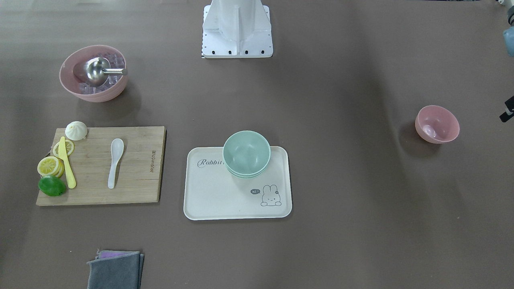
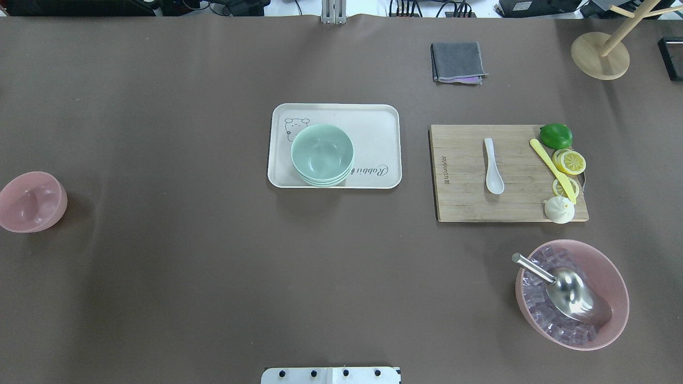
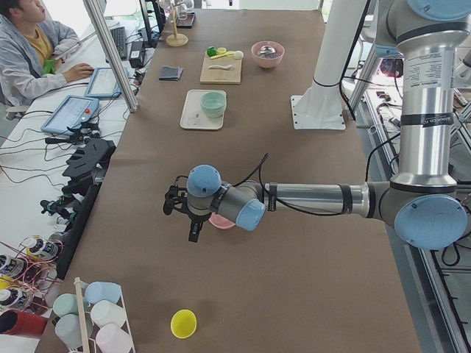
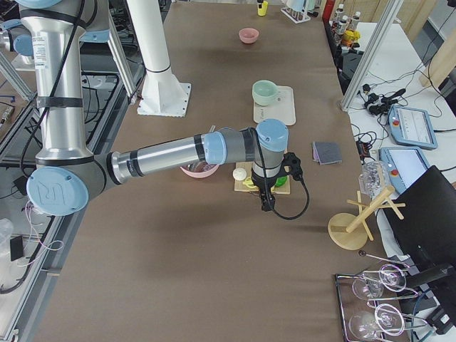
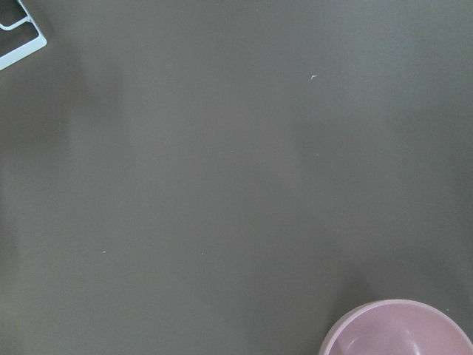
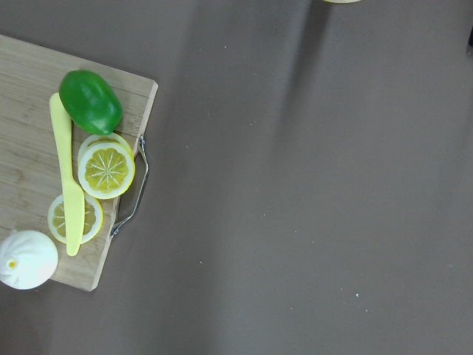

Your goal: Stack pink bowl on green and place spoon

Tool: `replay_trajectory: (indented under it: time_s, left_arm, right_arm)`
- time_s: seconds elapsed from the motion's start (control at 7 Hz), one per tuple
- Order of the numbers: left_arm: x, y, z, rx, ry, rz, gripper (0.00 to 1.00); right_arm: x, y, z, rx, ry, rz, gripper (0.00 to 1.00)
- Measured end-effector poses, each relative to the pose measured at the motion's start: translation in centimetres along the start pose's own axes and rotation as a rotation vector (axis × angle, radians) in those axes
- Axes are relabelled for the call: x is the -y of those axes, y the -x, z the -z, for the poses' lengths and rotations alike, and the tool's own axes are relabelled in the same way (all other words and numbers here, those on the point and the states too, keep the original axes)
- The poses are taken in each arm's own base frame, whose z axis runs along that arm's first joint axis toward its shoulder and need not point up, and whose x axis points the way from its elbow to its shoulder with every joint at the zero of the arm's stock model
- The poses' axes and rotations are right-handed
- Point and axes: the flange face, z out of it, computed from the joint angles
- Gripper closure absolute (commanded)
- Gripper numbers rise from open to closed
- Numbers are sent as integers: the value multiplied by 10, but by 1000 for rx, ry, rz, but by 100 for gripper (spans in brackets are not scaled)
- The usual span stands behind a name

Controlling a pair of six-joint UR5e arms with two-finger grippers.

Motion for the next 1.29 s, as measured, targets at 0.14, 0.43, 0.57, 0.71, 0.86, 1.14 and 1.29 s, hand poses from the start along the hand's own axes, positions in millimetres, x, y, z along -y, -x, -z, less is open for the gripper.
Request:
replay_trajectory:
  time_s: [0.14, 0.43, 0.57, 0.71, 0.86, 1.14, 1.29]
  left_arm:
    - [0, -1, 0, -3, -5, -8, 2]
    - [-2, -13, -21, -9, 33, -35, 4]
    - [-4, -25, -44, -6, 75, -47, 8]
    - [-8, -40, -70, 1, 120, -58, 18]
    - [-15, -51, -94, 8, 162, -68, 52]
    - [-28, -56, -123, 26, 214, -77, 100]
    - [-30, -57, -127, 26, 222, -77, 100]
  right_arm:
    - [3, -1, -5, 6, -22, 25, 0]
    - [12, 12, -22, 21, -44, 92, 0]
    - [17, 25, -28, 31, -40, 100, 0]
    - [23, 40, -33, 42, -34, 93, 0]
    - [31, 58, -38, 54, -26, 85, 0]
    - [46, 92, -45, 72, -15, 64, 0]
    - [48, 101, -46, 78, -13, 58, 0]
